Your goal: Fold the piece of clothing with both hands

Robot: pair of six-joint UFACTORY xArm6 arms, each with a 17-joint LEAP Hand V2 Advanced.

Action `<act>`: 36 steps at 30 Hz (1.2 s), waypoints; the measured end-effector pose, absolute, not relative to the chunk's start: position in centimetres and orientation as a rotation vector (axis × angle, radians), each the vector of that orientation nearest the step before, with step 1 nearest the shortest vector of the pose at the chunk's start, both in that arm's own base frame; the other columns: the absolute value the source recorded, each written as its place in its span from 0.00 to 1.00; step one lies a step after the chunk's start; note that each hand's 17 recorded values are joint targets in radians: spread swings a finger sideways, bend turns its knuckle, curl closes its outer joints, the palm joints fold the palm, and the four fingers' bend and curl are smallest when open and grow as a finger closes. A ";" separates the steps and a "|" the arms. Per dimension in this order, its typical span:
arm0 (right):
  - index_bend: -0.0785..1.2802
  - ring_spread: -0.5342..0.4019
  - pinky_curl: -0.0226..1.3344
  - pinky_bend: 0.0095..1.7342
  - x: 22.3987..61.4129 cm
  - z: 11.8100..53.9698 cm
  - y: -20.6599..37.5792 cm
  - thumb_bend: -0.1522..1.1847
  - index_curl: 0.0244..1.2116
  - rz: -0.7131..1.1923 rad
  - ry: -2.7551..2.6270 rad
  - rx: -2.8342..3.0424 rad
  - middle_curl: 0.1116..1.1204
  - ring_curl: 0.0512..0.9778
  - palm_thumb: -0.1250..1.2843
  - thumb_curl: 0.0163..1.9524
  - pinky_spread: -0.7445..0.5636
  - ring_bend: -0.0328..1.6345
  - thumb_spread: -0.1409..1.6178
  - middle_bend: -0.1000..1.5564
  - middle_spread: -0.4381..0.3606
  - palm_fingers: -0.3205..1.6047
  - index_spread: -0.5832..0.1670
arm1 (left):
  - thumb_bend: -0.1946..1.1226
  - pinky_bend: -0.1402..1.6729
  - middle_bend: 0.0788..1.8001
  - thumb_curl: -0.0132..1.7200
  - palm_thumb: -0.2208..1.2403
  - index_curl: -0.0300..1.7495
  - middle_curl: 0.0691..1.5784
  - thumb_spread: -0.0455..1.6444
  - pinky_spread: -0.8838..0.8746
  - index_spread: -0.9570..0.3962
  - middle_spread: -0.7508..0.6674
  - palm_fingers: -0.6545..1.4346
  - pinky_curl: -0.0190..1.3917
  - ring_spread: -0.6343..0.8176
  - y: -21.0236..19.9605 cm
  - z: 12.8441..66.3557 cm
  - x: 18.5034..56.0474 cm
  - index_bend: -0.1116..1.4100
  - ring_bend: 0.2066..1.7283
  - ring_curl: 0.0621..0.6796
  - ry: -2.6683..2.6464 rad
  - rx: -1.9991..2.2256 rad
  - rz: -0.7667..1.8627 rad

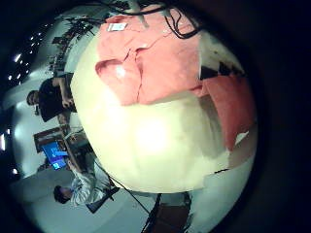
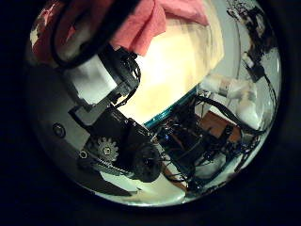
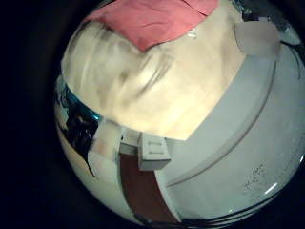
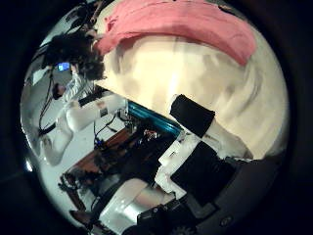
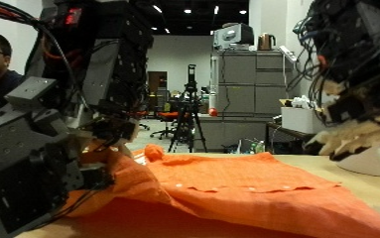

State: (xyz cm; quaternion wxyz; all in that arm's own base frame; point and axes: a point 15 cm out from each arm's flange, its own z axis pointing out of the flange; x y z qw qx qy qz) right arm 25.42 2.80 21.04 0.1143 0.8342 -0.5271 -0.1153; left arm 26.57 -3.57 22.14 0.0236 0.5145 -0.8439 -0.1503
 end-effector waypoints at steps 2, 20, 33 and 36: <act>0.18 0.47 0.21 0.16 25.7 20.0 2.8 0.10 0.23 -0.342 -1.561 2.425 0.26 0.29 0.55 0.15 0.51 0.35 0.71 0.26 0.40 0.43 0.47 | 0.19 0.56 0.45 0.37 0.69 0.37 0.32 0.76 0.07 0.26 0.12 0.86 0.35 0.04 -3.6 22.6 26.3 0.33 0.37 0.50 -2.603 1.582 -0.469; 0.46 0.28 0.36 0.52 28.7 15.9 2.8 0.12 0.34 -0.134 -1.540 2.320 0.47 0.48 0.67 0.17 0.20 0.59 0.70 0.51 0.35 0.89 0.33 | 0.15 0.57 0.46 0.40 0.69 0.41 0.32 0.77 0.07 0.24 0.13 0.85 0.35 0.04 -2.7 24.8 24.1 0.31 0.37 0.53 -2.561 1.548 -0.534; 0.83 0.30 0.56 0.72 25.4 22.4 1.8 0.19 0.61 -0.117 -1.534 2.359 0.69 0.70 0.86 0.25 0.33 0.79 0.78 0.79 0.33 0.73 0.37 | 0.14 0.57 0.48 0.42 0.64 0.43 0.32 0.76 0.08 0.23 0.13 0.87 0.36 0.03 -1.9 28.8 22.2 0.31 0.38 0.55 -2.547 1.487 -0.567; 0.84 0.30 0.58 0.72 24.0 24.6 1.6 0.19 0.63 -0.121 -1.532 2.370 0.70 0.72 0.86 0.26 0.35 0.81 0.78 0.81 0.34 0.72 0.37 | 0.14 0.57 0.49 0.43 0.63 0.43 0.32 0.76 0.08 0.23 0.13 0.87 0.36 0.04 -1.7 30.5 21.5 0.31 0.39 0.56 -2.536 1.467 -0.578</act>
